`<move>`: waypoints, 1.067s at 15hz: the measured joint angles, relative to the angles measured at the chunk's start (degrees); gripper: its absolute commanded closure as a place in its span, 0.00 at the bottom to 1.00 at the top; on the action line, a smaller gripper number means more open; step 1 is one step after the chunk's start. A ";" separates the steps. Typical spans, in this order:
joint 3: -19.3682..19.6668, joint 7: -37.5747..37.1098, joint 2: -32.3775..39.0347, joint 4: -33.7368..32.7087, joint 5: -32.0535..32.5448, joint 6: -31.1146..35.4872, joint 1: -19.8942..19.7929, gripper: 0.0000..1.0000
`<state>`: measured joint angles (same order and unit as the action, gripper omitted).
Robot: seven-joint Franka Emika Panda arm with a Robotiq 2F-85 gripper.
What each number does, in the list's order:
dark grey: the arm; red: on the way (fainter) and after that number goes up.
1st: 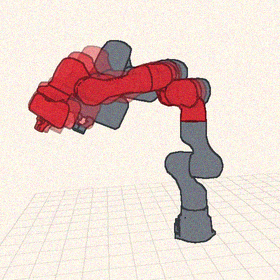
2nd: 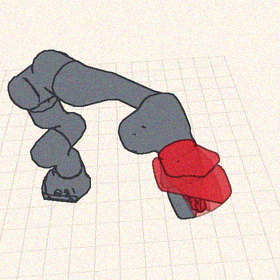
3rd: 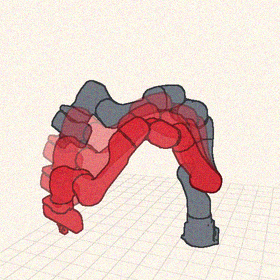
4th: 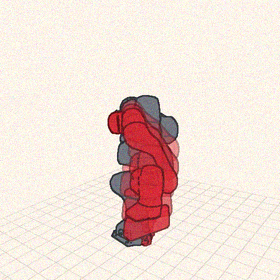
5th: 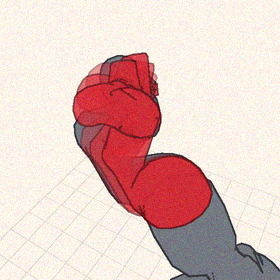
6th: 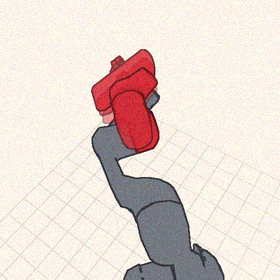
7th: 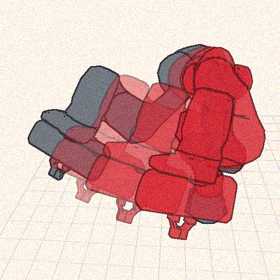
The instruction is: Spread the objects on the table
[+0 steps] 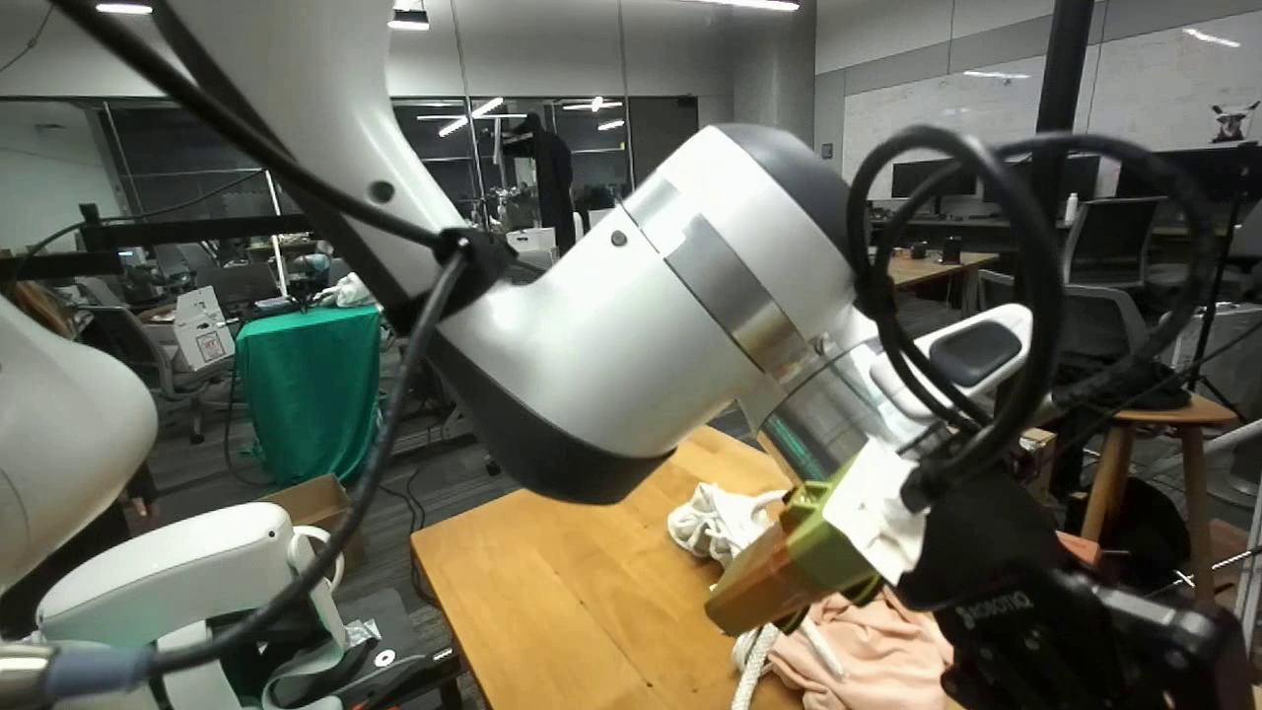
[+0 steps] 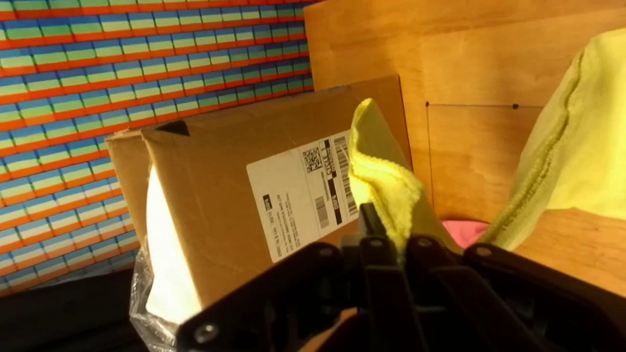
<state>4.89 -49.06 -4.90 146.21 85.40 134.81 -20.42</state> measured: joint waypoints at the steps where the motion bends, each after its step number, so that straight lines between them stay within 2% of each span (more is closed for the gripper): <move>1: 0.81 -1.24 1.86 -0.54 0.31 -1.14 0.95 0.99; 5: 3.55 -3.49 8.88 -3.92 0.40 -3.75 2.80 0.99; 13: 7.34 -3.64 19.59 -11.36 -1.83 -5.82 2.69 0.99; 14: 7.51 -3.64 20.69 -12.13 -2.22 -6.03 2.66 0.71; 15: 7.58 -3.62 21.63 -12.78 -2.77 -6.12 2.65 0.70; 16: 7.59 -3.62 22.46 -13.43 -3.35 -6.13 2.64 0.63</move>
<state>12.48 -52.68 17.56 132.78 82.05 128.67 -17.78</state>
